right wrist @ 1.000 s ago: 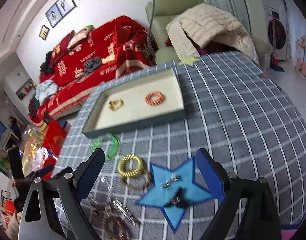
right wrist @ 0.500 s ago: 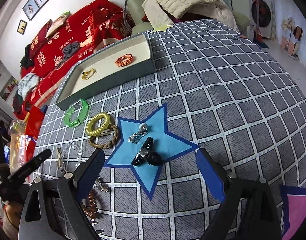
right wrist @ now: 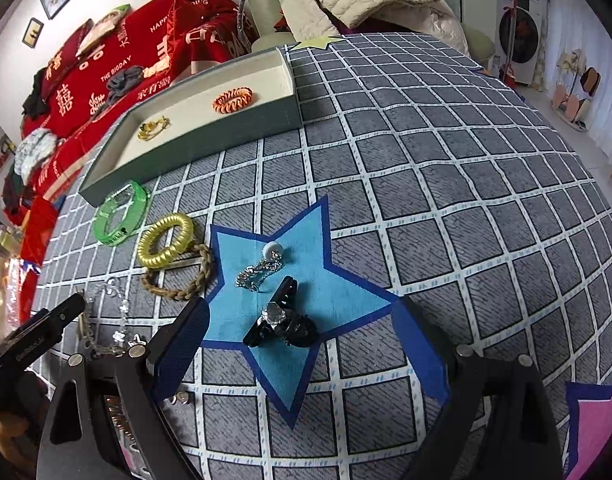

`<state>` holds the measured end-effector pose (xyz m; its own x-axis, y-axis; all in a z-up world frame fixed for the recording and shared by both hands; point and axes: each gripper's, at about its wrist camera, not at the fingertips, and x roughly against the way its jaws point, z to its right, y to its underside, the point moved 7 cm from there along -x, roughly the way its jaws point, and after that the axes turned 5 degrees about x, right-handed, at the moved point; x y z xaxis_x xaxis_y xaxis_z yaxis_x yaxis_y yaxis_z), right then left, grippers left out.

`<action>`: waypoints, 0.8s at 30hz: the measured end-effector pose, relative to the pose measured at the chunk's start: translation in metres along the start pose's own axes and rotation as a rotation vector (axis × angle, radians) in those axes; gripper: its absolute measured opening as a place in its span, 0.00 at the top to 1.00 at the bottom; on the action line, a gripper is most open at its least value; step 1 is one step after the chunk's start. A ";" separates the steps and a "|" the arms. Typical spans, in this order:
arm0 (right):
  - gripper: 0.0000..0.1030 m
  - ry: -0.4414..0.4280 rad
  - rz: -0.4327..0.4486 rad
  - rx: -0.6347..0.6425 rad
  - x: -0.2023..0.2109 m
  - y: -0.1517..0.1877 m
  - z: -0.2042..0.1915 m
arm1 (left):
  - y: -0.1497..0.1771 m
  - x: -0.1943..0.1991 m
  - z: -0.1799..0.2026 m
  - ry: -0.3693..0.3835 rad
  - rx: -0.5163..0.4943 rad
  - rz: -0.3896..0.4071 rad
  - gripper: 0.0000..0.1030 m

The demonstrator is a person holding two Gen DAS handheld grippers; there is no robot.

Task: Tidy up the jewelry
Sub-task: 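Move the left tool to the beige tassel while the right tool reaches the black hair clip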

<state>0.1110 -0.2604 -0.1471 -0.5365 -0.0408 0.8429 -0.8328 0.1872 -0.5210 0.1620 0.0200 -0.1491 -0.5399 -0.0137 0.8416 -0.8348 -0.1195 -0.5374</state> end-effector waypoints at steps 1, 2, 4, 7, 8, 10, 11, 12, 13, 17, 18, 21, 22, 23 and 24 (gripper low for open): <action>0.13 0.021 0.006 0.016 0.000 0.000 -0.001 | 0.000 0.001 0.001 -0.001 -0.004 0.006 0.00; 0.16 0.038 0.008 0.029 -0.001 0.000 -0.002 | 0.000 0.001 0.000 0.001 0.000 0.004 0.00; 0.22 0.072 0.012 0.064 0.000 0.003 -0.005 | 0.001 0.001 0.000 0.002 0.000 0.003 0.00; 0.34 0.099 0.020 0.107 0.001 0.005 -0.007 | 0.002 0.004 0.003 0.014 -0.020 0.010 0.00; 0.40 0.106 0.024 0.120 0.002 0.005 -0.008 | 0.002 0.006 0.005 0.019 -0.030 0.013 0.00; 0.51 0.115 0.029 0.136 0.003 0.006 -0.009 | 0.003 0.010 0.012 0.032 -0.057 0.018 0.09; 0.56 0.111 0.032 0.142 0.003 0.006 -0.010 | 0.004 0.011 0.016 0.040 -0.070 0.019 0.15; 0.64 0.103 0.033 0.145 0.003 0.005 -0.011 | 0.003 0.012 0.018 0.047 -0.080 0.020 0.21; 0.70 0.099 0.034 0.150 0.004 0.006 -0.012 | 0.003 0.012 0.021 0.057 -0.091 0.019 0.24; 0.73 0.087 0.037 0.157 0.005 0.006 -0.014 | 0.004 0.015 0.031 0.098 -0.124 0.025 0.61; 0.73 0.081 0.038 0.153 0.005 0.006 -0.013 | 0.004 0.016 0.032 0.103 -0.127 0.026 0.61; 0.75 0.063 0.046 0.145 0.009 0.006 -0.012 | 0.004 0.017 0.031 0.147 -0.111 0.019 0.62; 0.75 0.054 0.045 0.140 0.009 0.007 -0.012 | 0.004 0.018 0.029 0.168 -0.097 0.013 0.62; 0.75 0.046 0.045 0.135 0.010 0.007 -0.011 | 0.004 0.018 0.027 0.182 -0.085 0.008 0.62; 0.75 0.034 0.045 0.128 0.010 0.007 -0.011 | 0.003 0.018 0.025 0.197 -0.072 0.001 0.62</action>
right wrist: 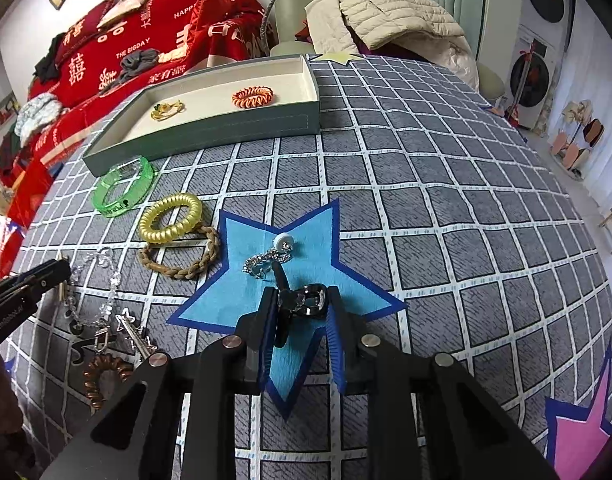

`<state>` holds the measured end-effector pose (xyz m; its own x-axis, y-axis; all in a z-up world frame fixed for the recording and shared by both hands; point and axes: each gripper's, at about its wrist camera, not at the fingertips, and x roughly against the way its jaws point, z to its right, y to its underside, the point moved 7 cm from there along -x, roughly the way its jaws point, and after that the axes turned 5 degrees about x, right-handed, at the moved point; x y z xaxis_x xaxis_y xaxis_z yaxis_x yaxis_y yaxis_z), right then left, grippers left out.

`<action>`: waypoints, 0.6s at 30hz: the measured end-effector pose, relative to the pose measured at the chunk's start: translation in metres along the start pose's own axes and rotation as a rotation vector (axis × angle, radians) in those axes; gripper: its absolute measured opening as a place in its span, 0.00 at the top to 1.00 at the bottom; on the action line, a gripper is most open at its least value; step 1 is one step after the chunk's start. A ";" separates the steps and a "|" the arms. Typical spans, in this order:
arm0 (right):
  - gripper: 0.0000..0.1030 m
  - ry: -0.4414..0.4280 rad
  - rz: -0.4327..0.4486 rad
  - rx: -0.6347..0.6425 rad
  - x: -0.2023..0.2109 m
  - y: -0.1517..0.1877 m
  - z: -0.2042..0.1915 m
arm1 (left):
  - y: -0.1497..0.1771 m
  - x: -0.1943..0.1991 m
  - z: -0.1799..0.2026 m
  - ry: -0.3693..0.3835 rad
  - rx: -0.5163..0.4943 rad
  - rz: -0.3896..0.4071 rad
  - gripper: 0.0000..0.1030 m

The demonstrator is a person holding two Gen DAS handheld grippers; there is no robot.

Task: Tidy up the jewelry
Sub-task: 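Move the left tool to the beige tassel while the right tool reaches the black hair clip, then grasp the beige tassel with the left tool while the right tool grasps the black clip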

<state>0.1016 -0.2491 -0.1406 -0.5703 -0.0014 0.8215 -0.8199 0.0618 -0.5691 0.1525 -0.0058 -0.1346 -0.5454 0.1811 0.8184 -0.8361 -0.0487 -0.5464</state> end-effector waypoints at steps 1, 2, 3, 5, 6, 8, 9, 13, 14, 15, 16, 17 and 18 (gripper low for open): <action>0.75 -0.007 0.001 -0.006 0.001 0.000 0.001 | 0.000 0.000 -0.001 0.007 0.007 -0.003 0.62; 0.75 -0.016 0.004 -0.013 0.002 0.000 0.002 | 0.000 0.001 -0.002 0.012 0.011 -0.005 0.62; 0.75 -0.023 0.007 -0.017 0.003 -0.001 0.002 | 0.001 0.001 -0.003 0.014 0.011 -0.007 0.62; 0.75 -0.038 0.015 -0.022 0.006 -0.002 0.003 | 0.001 0.001 -0.003 0.020 0.001 -0.012 0.62; 0.75 -0.041 0.017 -0.021 0.007 -0.003 0.003 | 0.001 0.001 -0.002 0.020 -0.003 -0.013 0.62; 0.75 -0.049 0.025 -0.017 0.009 -0.005 0.003 | 0.002 0.002 -0.001 0.027 -0.008 -0.015 0.62; 0.75 -0.051 0.029 -0.016 0.011 -0.006 0.003 | 0.001 0.003 -0.001 0.031 -0.009 -0.013 0.62; 0.75 -0.070 0.039 -0.023 0.017 -0.013 0.003 | -0.003 0.009 0.001 0.045 -0.009 -0.001 0.62; 0.75 -0.075 0.040 -0.026 0.018 -0.015 0.003 | -0.006 0.010 0.001 0.050 -0.009 0.004 0.62; 0.75 -0.083 0.043 -0.029 0.019 -0.018 0.004 | -0.008 0.012 0.001 0.056 -0.009 0.009 0.62; 0.75 -0.089 0.045 -0.031 0.020 -0.021 0.004 | -0.011 0.013 0.002 0.061 -0.008 0.012 0.62; 0.75 -0.093 0.047 -0.032 0.021 -0.024 0.003 | -0.013 0.015 0.002 0.064 -0.008 0.016 0.62; 0.75 -0.101 0.051 -0.035 0.022 -0.028 0.003 | -0.016 0.016 0.002 0.067 -0.007 0.021 0.62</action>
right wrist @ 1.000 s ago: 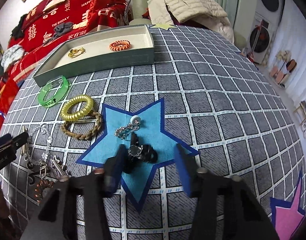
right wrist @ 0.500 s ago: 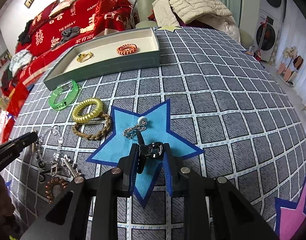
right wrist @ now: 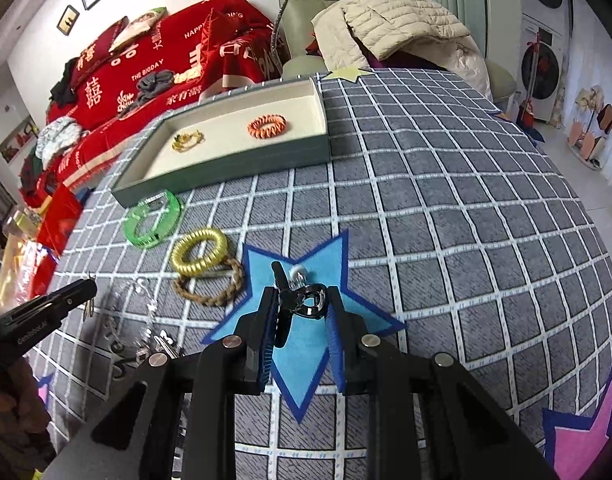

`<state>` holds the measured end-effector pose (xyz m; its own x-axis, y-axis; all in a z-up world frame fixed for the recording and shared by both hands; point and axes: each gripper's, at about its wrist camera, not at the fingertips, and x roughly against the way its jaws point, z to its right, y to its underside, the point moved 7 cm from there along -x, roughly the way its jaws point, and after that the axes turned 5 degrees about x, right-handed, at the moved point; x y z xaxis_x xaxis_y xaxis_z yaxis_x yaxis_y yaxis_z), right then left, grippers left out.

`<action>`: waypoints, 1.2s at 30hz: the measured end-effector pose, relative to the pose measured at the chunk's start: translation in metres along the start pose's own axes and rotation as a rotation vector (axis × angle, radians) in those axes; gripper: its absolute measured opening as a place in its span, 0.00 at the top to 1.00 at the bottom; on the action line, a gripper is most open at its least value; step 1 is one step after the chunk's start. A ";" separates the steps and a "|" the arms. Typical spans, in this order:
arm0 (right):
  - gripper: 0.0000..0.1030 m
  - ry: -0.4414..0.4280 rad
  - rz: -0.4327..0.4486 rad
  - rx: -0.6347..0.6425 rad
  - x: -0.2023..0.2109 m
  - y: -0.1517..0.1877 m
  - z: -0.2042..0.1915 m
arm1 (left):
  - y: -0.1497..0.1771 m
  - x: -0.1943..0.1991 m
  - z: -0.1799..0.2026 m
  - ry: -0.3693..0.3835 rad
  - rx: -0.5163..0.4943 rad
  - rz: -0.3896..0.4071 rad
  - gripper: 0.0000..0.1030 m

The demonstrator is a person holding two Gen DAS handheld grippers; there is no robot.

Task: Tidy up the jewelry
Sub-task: 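Grasp the beige tassel with the left tool while the right tool grasps the black clip, then place the tassel beside the pendant while the right tool sets the clip on the hair tie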

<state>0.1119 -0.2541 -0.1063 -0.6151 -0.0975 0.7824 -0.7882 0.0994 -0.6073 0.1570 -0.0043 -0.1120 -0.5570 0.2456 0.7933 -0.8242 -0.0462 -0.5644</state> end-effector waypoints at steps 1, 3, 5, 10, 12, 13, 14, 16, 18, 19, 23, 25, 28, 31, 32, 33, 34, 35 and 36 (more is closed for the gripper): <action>0.75 -0.007 0.002 -0.003 0.000 -0.003 0.000 | -0.004 0.001 0.000 0.004 0.002 0.005 0.62; 0.75 -0.023 0.006 -0.004 0.001 -0.013 -0.002 | -0.010 0.004 0.001 0.016 0.008 0.010 0.62; 0.75 -0.036 0.008 0.000 0.000 -0.021 -0.004 | -0.019 0.006 0.003 0.021 0.012 0.023 0.62; 0.75 -0.049 0.033 0.044 0.001 -0.054 -0.013 | -0.048 0.011 0.009 0.031 -0.005 0.066 0.62; 0.75 -0.059 0.040 0.055 -0.001 -0.066 -0.016 | -0.061 0.012 0.012 0.032 -0.016 0.083 0.62; 0.75 -0.066 0.044 0.059 -0.002 -0.074 -0.018 | -0.069 0.012 0.013 0.029 -0.023 0.096 0.62; 0.75 -0.069 0.046 0.065 -0.004 -0.081 -0.021 | -0.076 0.011 0.014 0.024 -0.029 0.105 0.62; 0.75 -0.076 0.050 0.075 -0.009 -0.094 -0.024 | -0.090 0.010 0.016 0.020 -0.034 0.118 0.62; 0.75 -0.090 0.050 0.076 -0.014 -0.105 -0.027 | -0.104 0.006 0.018 0.024 -0.037 0.122 0.62; 0.75 -0.099 0.049 0.076 -0.018 -0.113 -0.029 | -0.112 0.004 0.019 0.025 -0.041 0.125 0.62; 0.75 -0.115 0.047 0.083 -0.034 -0.137 -0.034 | -0.140 -0.010 0.027 0.015 -0.073 0.124 0.62; 0.75 -0.125 0.043 0.085 -0.046 -0.152 -0.036 | -0.152 -0.020 0.031 0.009 -0.083 0.118 0.62; 0.75 -0.126 0.024 0.092 -0.066 -0.171 -0.038 | -0.171 -0.039 0.036 -0.008 -0.089 0.113 0.62; 0.75 -0.128 0.016 0.085 -0.086 -0.185 -0.038 | -0.185 -0.063 0.037 -0.033 -0.086 0.101 0.62; 0.75 -0.130 0.013 0.083 -0.092 -0.188 -0.037 | -0.189 -0.072 0.036 -0.044 -0.083 0.091 0.62; 0.75 -0.129 0.010 0.083 -0.098 -0.189 -0.037 | -0.190 -0.079 0.035 -0.052 -0.082 0.082 0.62; 0.75 -0.124 0.003 0.083 -0.107 -0.191 -0.037 | -0.191 -0.087 0.034 -0.055 -0.081 0.073 0.62; 0.75 -0.120 -0.003 0.083 -0.113 -0.191 -0.037 | -0.191 -0.093 0.034 -0.058 -0.081 0.066 0.62; 0.75 -0.117 -0.013 0.079 -0.122 -0.190 -0.035 | -0.191 -0.098 0.033 -0.062 -0.081 0.060 0.62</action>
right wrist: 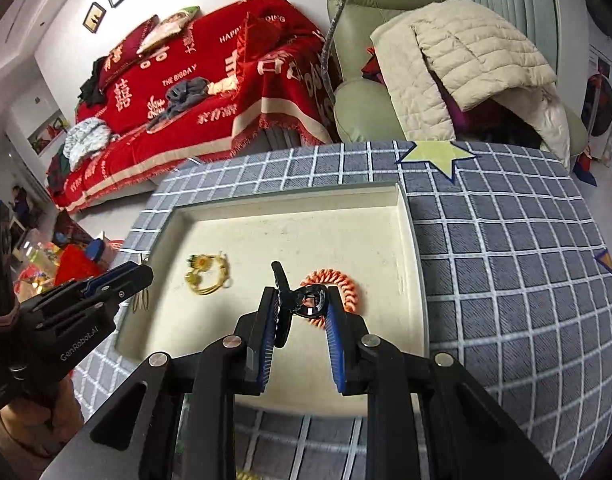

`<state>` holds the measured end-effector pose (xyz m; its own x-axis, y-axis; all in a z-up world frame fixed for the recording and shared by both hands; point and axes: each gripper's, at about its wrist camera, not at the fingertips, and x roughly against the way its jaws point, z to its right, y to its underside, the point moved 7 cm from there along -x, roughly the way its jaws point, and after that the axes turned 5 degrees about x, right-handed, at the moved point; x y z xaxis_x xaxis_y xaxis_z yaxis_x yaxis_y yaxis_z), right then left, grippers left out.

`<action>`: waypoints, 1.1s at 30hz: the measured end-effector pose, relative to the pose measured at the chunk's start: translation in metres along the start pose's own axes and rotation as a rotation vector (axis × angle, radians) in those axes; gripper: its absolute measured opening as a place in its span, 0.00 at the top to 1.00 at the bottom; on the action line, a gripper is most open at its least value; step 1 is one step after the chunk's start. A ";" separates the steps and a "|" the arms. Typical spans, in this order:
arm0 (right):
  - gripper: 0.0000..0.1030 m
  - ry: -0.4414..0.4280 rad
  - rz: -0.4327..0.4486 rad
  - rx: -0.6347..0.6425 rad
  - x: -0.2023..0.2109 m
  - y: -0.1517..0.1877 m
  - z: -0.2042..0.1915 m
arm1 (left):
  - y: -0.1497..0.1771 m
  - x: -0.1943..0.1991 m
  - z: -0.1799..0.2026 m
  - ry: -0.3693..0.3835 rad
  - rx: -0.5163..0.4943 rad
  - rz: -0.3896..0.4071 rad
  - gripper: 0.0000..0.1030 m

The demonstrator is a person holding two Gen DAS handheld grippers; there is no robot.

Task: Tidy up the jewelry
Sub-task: 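Place the tassel beside the pendant while the right tool sets the clip on the hair tie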

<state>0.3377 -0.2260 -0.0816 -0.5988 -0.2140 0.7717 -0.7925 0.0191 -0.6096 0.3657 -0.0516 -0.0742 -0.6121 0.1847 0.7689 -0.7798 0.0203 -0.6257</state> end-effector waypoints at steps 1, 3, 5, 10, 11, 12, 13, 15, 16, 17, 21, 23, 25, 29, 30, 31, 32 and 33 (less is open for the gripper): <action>0.75 0.002 -0.008 -0.004 -0.006 0.001 0.002 | 0.001 -0.006 0.000 -0.003 -0.001 -0.007 0.62; 0.75 0.014 -0.025 -0.008 -0.019 0.004 0.005 | 0.004 -0.016 0.001 -0.011 -0.007 -0.023 0.62; 0.75 0.026 -0.043 -0.009 -0.032 0.008 0.009 | 0.009 -0.026 -0.001 -0.022 -0.014 -0.038 0.62; 0.75 0.057 -0.059 -0.005 -0.048 0.013 0.015 | 0.017 -0.041 -0.003 -0.030 -0.011 -0.067 0.62; 0.75 0.063 -0.056 -0.002 -0.050 0.013 0.016 | 0.018 -0.043 -0.002 -0.033 -0.013 -0.069 0.62; 0.75 0.071 -0.051 0.004 -0.050 0.013 0.015 | 0.020 -0.045 -0.002 -0.036 -0.018 -0.072 0.62; 0.75 0.079 -0.049 0.012 -0.050 0.013 0.015 | 0.021 -0.046 -0.002 -0.041 -0.023 -0.073 0.62; 0.75 0.091 -0.048 0.025 -0.050 0.013 0.013 | 0.022 -0.048 -0.001 -0.053 -0.032 -0.068 0.62; 0.75 0.097 -0.048 0.031 -0.050 0.013 0.012 | 0.022 -0.048 0.000 -0.057 -0.038 -0.061 0.62; 0.75 0.102 -0.050 0.036 -0.050 0.014 0.011 | 0.023 -0.048 0.001 -0.063 -0.045 -0.057 0.62; 0.71 0.112 -0.052 0.051 -0.050 0.014 0.009 | 0.023 -0.051 0.004 -0.089 -0.067 -0.055 0.62; 0.52 0.104 -0.056 0.058 -0.051 0.015 0.007 | 0.023 -0.051 0.004 -0.097 -0.067 -0.054 0.62; 0.44 0.106 -0.061 0.059 -0.052 0.015 0.007 | 0.022 -0.050 0.003 -0.109 -0.064 -0.052 0.62; 0.33 0.070 -0.052 0.035 -0.048 0.016 0.005 | 0.020 -0.046 0.001 -0.121 -0.060 -0.039 0.61; 0.31 0.065 -0.044 0.032 -0.046 0.016 0.005 | 0.020 -0.044 0.001 -0.125 -0.061 -0.031 0.61; 0.29 0.062 -0.033 0.032 -0.042 0.014 0.004 | 0.019 -0.043 0.001 -0.126 -0.062 -0.025 0.61; 0.27 0.060 -0.025 0.033 -0.040 0.013 0.003 | 0.019 -0.041 0.001 -0.125 -0.063 -0.020 0.61; 0.25 0.057 -0.019 0.033 -0.037 0.012 0.003 | 0.018 -0.040 0.000 -0.123 -0.061 -0.018 0.61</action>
<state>0.3507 -0.2204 -0.1181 -0.5902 -0.1578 0.7917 -0.8000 -0.0170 -0.5998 0.3760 -0.0589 -0.1167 -0.6124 0.0623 0.7881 -0.7837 0.0834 -0.6156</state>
